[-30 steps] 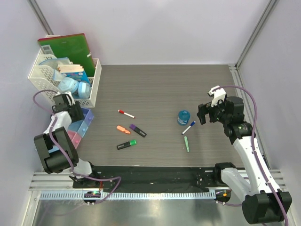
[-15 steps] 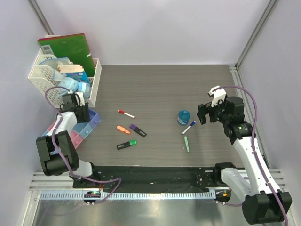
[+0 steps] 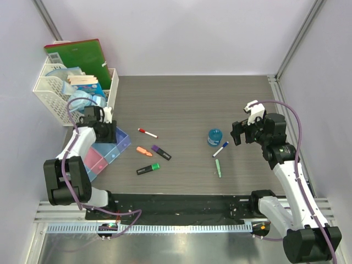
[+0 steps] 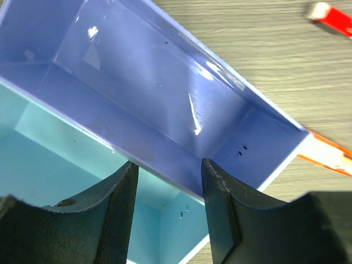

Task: Sort the stationery into containers
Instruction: Move the storage box to the center of the board.

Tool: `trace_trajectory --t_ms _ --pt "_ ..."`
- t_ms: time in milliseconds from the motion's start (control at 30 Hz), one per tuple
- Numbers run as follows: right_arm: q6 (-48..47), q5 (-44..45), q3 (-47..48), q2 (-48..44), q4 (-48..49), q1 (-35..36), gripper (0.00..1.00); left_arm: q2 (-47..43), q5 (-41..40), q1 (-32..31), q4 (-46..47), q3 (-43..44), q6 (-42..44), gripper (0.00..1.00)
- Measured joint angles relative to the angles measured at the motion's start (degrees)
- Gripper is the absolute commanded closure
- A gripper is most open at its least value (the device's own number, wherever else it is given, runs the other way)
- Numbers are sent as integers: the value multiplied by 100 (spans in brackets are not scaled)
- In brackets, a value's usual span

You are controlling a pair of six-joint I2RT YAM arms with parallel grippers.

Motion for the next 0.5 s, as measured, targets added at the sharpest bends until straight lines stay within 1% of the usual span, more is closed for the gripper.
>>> trace_trajectory --t_ms 67,300,500 --pt "0 0 9 -11 -2 0 0 0 35 -107 -48 31 -13 56" --pt "2 0 15 -11 -20 0 0 48 201 -518 -162 122 -149 57" --pt "4 0 15 -11 -35 0 0 393 321 -678 -157 391 -308 57"
